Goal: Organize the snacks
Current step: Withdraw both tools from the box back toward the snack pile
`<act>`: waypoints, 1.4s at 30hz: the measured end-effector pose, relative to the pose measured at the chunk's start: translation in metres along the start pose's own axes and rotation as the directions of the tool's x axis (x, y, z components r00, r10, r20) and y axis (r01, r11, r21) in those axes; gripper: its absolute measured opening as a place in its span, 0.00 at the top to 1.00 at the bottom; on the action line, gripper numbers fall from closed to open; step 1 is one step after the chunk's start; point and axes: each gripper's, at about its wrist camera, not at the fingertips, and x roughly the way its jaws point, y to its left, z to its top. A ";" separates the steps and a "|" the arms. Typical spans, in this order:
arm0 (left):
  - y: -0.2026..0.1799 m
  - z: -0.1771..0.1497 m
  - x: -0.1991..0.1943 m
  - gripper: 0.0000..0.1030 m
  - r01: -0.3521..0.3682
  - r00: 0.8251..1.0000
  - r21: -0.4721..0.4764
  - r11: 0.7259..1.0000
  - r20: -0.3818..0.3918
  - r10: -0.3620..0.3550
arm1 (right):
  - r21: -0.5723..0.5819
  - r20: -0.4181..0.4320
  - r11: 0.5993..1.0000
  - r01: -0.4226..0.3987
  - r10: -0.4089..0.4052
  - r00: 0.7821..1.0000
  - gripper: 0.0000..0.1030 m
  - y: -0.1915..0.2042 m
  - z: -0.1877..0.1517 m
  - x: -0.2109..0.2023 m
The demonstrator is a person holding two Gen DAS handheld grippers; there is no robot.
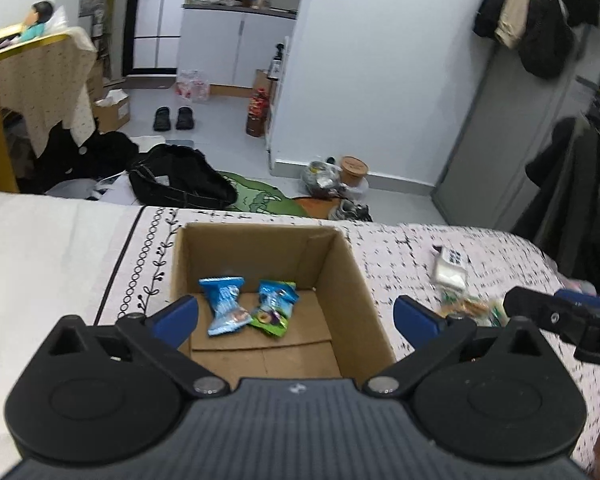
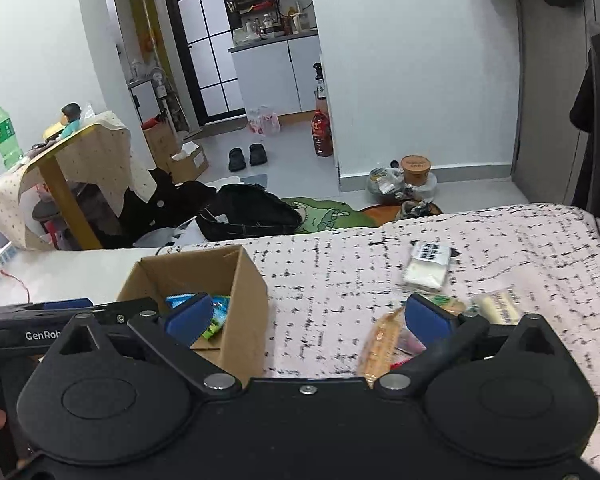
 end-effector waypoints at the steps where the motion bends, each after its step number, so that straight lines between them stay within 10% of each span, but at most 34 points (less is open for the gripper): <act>1: -0.003 -0.001 -0.001 0.00 0.007 1.000 0.013 1.000 -0.003 -0.007 | 0.004 0.000 1.000 0.002 -0.002 1.000 0.00 -0.003 -0.001 -0.003; 14: -0.044 -0.019 -0.005 0.00 0.175 0.983 0.179 0.968 -0.087 -0.162 | 0.063 -0.032 0.996 0.068 -0.066 0.997 0.00 -0.041 -0.022 -0.040; 42: -0.113 -0.027 0.043 0.07 0.296 0.938 0.325 0.898 -0.275 -0.210 | 0.193 -0.140 0.959 0.207 -0.182 0.973 0.08 -0.085 -0.058 -0.056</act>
